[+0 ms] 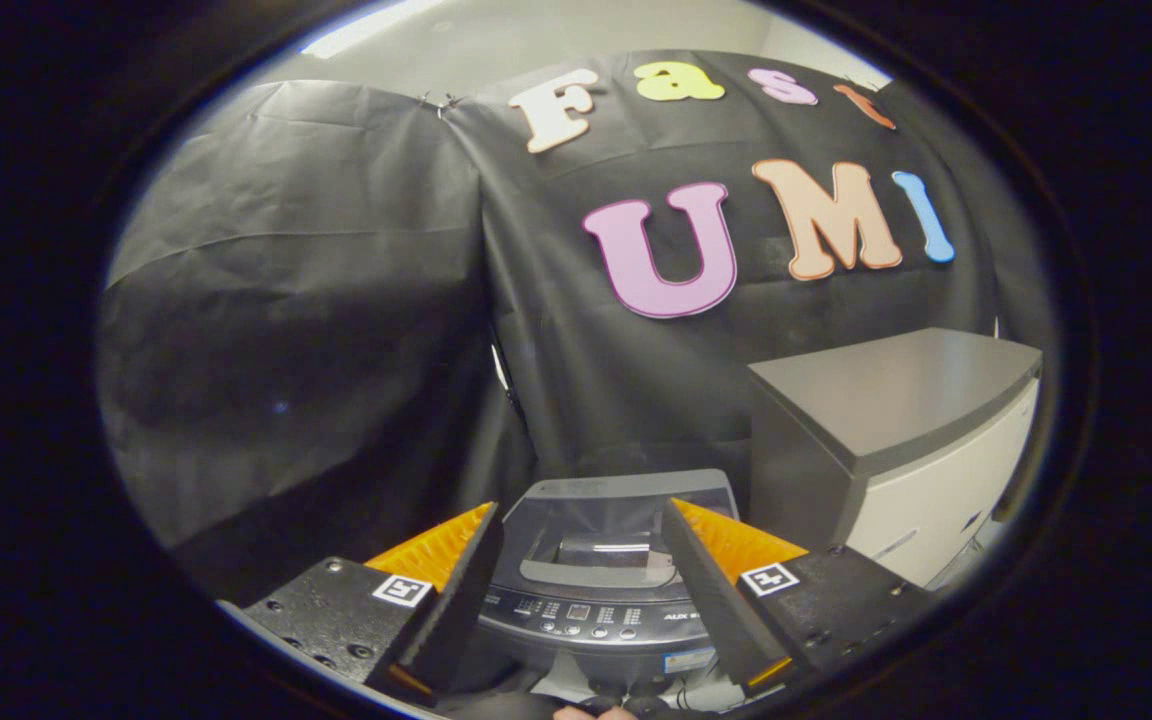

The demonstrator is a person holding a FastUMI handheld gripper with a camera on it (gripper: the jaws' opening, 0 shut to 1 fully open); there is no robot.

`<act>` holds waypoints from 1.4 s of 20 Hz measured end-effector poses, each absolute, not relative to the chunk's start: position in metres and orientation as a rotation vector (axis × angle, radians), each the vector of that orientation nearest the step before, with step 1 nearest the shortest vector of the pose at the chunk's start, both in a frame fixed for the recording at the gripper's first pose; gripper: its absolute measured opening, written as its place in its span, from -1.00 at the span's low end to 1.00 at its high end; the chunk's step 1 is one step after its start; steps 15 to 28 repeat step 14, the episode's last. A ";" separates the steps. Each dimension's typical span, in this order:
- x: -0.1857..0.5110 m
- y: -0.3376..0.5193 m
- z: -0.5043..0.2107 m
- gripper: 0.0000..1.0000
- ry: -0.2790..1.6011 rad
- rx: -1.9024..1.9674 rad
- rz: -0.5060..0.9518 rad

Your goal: Put the clothes into the washing machine and then close the washing machine lid.

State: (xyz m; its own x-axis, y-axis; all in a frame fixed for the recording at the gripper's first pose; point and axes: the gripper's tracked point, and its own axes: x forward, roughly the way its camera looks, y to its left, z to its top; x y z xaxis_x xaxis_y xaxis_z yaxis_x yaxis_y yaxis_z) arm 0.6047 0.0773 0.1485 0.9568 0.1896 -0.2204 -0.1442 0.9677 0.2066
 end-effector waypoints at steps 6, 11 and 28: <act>0.550 0.057 0.151 0.93 0.192 0.162 0.135; 0.504 0.037 0.142 0.93 0.169 0.124 0.091; 0.481 0.028 0.140 0.93 0.145 0.098 0.066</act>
